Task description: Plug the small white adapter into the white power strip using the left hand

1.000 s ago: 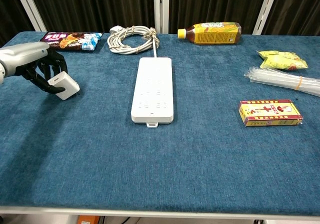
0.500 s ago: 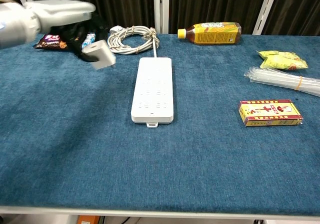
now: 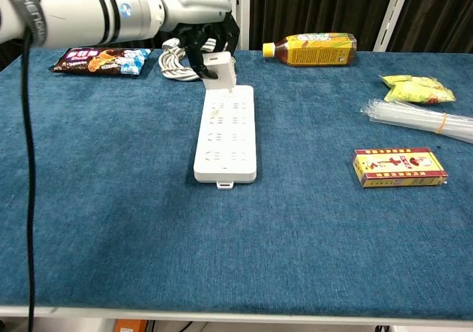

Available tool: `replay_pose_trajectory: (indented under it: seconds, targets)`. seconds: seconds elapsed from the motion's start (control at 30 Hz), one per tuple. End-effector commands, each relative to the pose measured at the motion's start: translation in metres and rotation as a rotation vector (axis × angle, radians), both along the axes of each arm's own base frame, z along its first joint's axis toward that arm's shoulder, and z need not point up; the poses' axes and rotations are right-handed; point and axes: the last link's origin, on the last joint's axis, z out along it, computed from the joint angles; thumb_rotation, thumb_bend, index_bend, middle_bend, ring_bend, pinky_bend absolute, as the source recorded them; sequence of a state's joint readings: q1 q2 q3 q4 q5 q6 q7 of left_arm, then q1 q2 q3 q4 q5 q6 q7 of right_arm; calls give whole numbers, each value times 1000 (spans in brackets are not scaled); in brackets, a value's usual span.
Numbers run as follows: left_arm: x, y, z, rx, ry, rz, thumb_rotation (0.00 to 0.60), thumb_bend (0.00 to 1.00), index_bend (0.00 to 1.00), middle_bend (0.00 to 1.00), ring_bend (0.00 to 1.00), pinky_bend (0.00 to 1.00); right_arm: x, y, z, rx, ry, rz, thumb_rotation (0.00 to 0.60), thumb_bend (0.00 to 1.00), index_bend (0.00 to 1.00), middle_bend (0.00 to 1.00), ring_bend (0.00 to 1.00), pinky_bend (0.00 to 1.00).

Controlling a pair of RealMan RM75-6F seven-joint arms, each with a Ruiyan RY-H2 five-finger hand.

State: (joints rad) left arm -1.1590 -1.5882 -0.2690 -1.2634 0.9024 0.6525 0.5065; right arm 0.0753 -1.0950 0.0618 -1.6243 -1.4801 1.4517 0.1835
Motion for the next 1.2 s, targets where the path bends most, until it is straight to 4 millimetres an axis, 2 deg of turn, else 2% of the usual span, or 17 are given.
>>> replay_pose_trajectory:
  seconds: [0.03, 0.43, 0.7, 1.2]
  targets:
    - [5, 2, -11, -8, 35, 18, 600, 531, 688, 798, 667, 647, -1, 0, 0, 1, -1, -2, 600, 78, 0, 126, 0, 0]
    - [8, 6, -18, 0, 55, 99, 600, 529, 689, 798, 667, 647, -4, -2, 0, 5, -4, -3, 600, 78, 0, 126, 0, 0]
    - [18, 6, -24, -3, 59, 102, 600, 528, 688, 798, 667, 647, -5, -2, 1, 2, -4, -8, 600, 78, 0, 126, 0, 0]
    - [19, 5, -30, -1, 95, 85, 600, 527, 688, 798, 667, 647, -7, -4, 1, 5, -4, -14, 600, 77, 0, 126, 0, 0]
